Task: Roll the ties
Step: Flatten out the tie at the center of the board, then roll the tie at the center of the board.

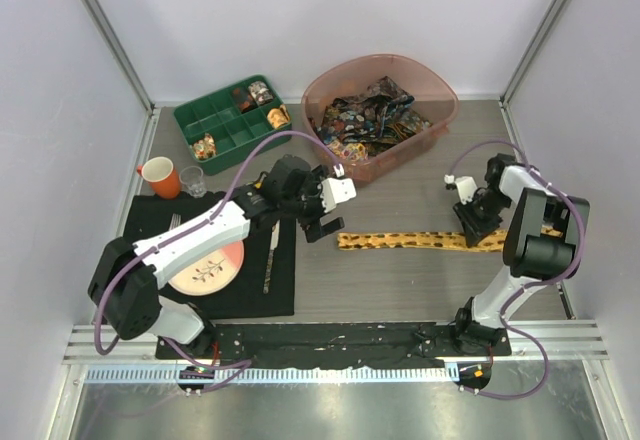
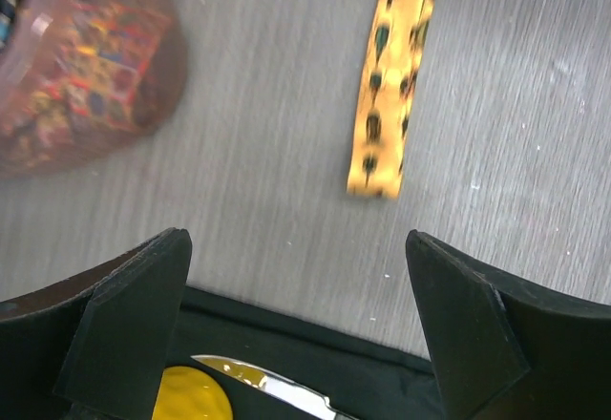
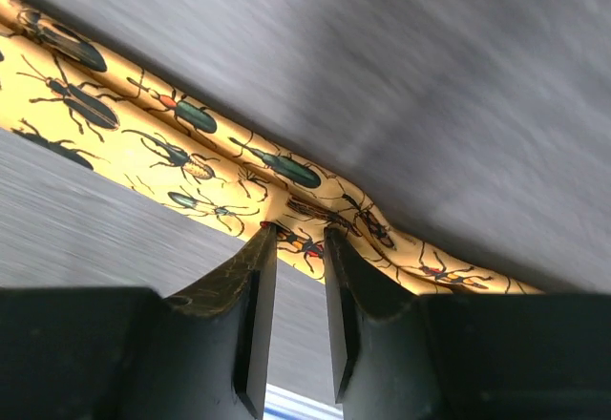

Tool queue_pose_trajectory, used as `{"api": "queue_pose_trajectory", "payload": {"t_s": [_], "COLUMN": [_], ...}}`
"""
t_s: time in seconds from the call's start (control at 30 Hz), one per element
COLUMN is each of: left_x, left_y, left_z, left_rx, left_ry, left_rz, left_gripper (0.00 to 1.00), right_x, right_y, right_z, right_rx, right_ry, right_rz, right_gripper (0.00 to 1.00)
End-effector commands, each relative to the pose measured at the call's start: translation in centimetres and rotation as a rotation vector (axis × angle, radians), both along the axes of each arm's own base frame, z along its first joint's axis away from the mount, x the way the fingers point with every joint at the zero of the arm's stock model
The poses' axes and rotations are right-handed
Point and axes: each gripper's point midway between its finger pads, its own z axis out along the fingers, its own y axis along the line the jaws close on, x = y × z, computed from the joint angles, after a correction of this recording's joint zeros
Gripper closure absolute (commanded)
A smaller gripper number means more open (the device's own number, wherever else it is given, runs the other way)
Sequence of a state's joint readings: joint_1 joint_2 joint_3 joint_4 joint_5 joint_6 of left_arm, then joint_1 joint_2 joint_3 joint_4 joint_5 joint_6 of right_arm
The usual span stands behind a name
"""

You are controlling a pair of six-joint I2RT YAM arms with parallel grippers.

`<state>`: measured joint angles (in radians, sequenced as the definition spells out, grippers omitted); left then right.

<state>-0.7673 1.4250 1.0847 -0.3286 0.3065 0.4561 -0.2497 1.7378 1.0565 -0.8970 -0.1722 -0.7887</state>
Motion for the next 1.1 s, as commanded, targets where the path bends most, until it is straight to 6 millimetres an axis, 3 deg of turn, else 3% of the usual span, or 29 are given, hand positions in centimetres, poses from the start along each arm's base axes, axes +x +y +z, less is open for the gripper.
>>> {"api": "queue_pose_trajectory", "payload": {"t_s": [0.0, 0.13, 0.17, 0.23, 0.3, 0.4, 0.47, 0.5, 0.53, 0.6, 0.63, 0.7, 0.77, 0.8, 0.9, 1.0, 1.07], "left_x": [-0.8, -0.4, 0.1, 0.8, 1.1, 1.3, 1.0, 1.0, 1.1, 0.9, 0.6, -0.6, 0.3, 0.1, -0.2, -1.4, -1.7], "left_y": [-0.6, -1.3, -1.8, -1.9, -1.9, -1.9, -2.2, -2.4, -2.7, -3.4, -3.4, -4.0, -4.2, -3.4, -3.2, -3.3, -3.6], "left_z": [-0.7, -0.2, 1.0, 3.4, 6.5, 9.3, 9.6, 9.5, 8.1, 6.7, 4.1, 4.0, 5.1, 2.9, 1.6, -2.0, -2.7], "left_rx": [0.016, -0.027, -0.066, -0.134, -0.192, -0.274, -0.302, -0.304, -0.285, -0.268, -0.199, -0.146, -0.192, -0.174, -0.185, -0.068, -0.051], "left_ry": [-0.026, -0.032, -0.061, -0.09, -0.133, -0.124, -0.079, -0.061, -0.021, 0.045, 0.113, 0.137, 0.058, 0.042, -0.063, 0.049, 0.067], "left_rz": [-0.055, -0.023, -0.006, 0.059, 0.085, 0.15, 0.162, 0.169, 0.181, 0.172, 0.176, 0.016, 0.041, 0.05, -0.023, -0.086, -0.126], "left_gripper": [0.0, 0.0, 0.0, 0.0, 0.0, 0.0, 0.0, 0.0, 0.0, 0.0, 0.0, 0.0, 0.0, 0.0, 0.0, 0.03, 0.04], "right_x": [-2.5, -1.4, 0.0, 1.0, 2.6, 4.4, 4.8, 6.6, 6.6, 6.8, 6.4, 5.8, 4.7, 4.6, 3.6, 3.0, 2.5], "right_y": [-3.0, -1.1, -0.9, 0.3, 0.8, 2.9, 5.5, 5.5, 6.4, 7.8, 8.7, 10.6, 11.6, 11.9, 13.3, 14.7, 15.8], "right_z": [-0.6, 3.2, 4.8, 7.9, 12.0, 17.3, 20.2, 21.5, 22.8, 22.5, 22.5, 21.9, 20.5, 19.7, 16.8, 13.4, 11.9], "right_rx": [-0.087, 0.009, 0.021, 0.072, 0.084, 0.18, 0.309, 0.322, 0.399, 0.484, 0.536, 0.609, 0.643, 0.634, 0.673, 0.721, 0.767], "right_ry": [0.052, -0.053, -0.111, -0.2, -0.33, -0.512, -0.63, -0.743, -0.764, -0.8, -0.783, -0.708, -0.616, -0.589, -0.465, -0.319, -0.252], "right_rz": [0.081, 0.076, 0.059, 0.049, 0.035, 0.034, 0.016, 0.014, -0.148, -0.116, -0.093, -0.098, -0.108, -0.133, -0.212, -0.309, -0.326], "right_gripper": [0.68, 0.66, 0.66, 0.65, 0.57, 0.38, 0.35, 0.15, 0.15, 0.11, 0.06, 0.07, 0.07, 0.07, 0.12, 0.19, 0.35]}}
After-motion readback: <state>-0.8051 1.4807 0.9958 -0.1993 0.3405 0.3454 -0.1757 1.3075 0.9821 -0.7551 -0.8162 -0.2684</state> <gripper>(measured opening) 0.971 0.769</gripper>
